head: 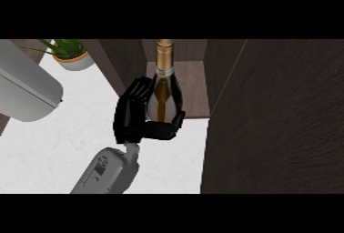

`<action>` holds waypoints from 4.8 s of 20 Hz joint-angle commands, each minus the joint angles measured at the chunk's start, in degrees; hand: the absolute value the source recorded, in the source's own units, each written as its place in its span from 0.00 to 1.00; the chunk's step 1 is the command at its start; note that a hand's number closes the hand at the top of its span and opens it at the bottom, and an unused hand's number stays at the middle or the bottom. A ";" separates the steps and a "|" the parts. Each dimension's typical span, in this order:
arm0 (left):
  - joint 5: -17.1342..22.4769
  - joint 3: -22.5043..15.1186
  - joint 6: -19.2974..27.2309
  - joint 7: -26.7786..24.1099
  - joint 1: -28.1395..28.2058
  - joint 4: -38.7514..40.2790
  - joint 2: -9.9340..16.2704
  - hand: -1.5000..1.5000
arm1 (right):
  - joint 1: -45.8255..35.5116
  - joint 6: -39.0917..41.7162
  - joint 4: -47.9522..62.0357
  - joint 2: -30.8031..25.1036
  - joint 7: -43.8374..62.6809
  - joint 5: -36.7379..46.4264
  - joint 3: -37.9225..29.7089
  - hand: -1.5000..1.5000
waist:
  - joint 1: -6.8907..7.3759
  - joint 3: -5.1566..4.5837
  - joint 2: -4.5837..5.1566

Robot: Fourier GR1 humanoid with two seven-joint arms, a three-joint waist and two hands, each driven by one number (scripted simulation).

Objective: Pick up the wine, place it into the cabinet and close the cabinet

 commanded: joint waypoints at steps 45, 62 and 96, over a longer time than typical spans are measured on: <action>30.04 3.49 -1.28 -20.60 -35.80 54.83 -0.01 1.00 | 1.61 5.54 -5.94 3.38 3.56 -6.05 -4.18 0.00 | -0.78 -0.06 0.56; 19.48 1.76 9.06 -17.79 -46.54 74.09 3.79 0.00 | 8.44 9.07 -8.57 3.67 -0.54 -6.15 -1.54 0.00 | -2.66 0.00 0.88; 16.73 5.61 -4.20 -32.03 -38.05 61.78 0.56 0.00 | 12.38 8.37 -11.41 3.99 -0.59 -3.66 -0.24 0.00 | 1.00 -0.02 -0.34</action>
